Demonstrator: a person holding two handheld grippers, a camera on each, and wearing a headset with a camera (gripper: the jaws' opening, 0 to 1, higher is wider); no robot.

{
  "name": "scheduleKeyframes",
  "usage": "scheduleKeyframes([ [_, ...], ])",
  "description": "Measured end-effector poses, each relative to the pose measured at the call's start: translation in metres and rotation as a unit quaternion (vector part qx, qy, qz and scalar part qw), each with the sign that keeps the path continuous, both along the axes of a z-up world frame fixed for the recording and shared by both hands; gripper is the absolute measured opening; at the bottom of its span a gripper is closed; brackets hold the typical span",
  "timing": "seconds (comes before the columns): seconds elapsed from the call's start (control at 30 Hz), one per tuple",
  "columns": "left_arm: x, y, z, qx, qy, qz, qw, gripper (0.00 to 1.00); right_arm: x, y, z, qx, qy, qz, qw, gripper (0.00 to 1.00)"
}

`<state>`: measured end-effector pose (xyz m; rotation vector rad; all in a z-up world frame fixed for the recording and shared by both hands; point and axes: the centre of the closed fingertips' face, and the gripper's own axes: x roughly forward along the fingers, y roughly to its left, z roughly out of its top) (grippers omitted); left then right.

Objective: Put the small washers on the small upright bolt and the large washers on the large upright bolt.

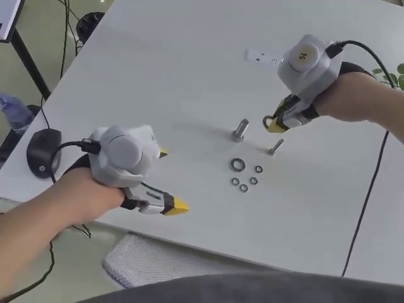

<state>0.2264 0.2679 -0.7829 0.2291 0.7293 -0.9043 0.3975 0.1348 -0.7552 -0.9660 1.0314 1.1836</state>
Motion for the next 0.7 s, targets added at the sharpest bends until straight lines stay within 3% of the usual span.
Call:
scheduleKeyframes([
  [0.13,0.004,-0.001,0.000,0.002,-0.002,-0.002,1.0000,0.72,0.006,0.005,-0.005,-0.002,-0.001,0.001,1.0000,0.22],
  [0.23,0.006,0.000,-0.003,0.017,-0.007,-0.010,0.9998,0.72,0.012,0.009,-0.009,-0.002,-0.001,0.000,1.0000,0.22],
  [0.7,0.000,0.002,-0.004,0.009,0.001,-0.001,1.0000,0.71,0.020,0.031,-0.029,-0.010,0.004,0.012,0.9999,0.22],
])
